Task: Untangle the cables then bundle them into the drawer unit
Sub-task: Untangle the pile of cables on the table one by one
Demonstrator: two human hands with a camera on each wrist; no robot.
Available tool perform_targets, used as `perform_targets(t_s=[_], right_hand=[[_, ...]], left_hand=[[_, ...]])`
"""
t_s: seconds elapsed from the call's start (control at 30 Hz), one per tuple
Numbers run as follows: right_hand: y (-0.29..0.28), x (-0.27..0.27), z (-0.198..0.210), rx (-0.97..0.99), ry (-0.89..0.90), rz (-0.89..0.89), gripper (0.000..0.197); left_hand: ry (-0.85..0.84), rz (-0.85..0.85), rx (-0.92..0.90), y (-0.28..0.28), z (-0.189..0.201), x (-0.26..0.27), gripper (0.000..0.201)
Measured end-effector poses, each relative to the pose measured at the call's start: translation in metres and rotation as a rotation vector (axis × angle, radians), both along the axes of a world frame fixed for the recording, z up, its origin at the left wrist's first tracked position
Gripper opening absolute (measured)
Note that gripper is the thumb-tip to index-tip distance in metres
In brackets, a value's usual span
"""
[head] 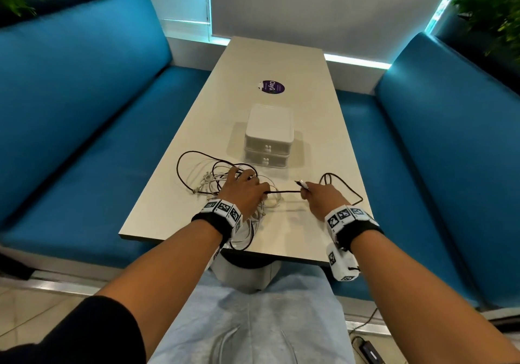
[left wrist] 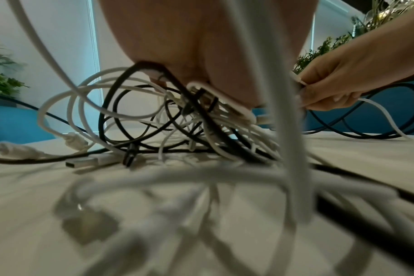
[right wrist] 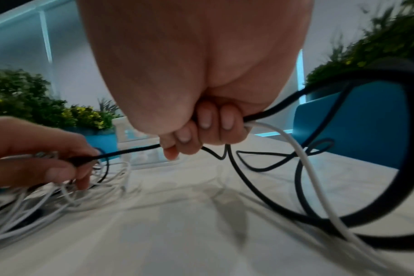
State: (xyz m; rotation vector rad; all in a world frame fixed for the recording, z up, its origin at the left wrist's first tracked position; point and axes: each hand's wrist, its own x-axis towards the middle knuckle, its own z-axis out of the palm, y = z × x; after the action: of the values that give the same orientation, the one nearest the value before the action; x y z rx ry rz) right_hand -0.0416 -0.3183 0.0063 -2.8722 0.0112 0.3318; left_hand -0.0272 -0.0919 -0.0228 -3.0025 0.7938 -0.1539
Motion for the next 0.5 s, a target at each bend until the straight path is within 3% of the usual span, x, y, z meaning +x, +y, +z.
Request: perform_targets(t_s=[0.23,0.5], right_hand=[[0.003,-0.011,-0.004,-0.098,-0.054,-0.050,0.028],[0.039,-0.019,-0.010,0.055,-0.089,0.149,0.027]], left_hand=[[0.021,-0.003,0.008,-0.016,-0.001,-0.004,0.023],[-0.004,-0.020,-0.001,-0.014,0.002,-0.007,0.024]])
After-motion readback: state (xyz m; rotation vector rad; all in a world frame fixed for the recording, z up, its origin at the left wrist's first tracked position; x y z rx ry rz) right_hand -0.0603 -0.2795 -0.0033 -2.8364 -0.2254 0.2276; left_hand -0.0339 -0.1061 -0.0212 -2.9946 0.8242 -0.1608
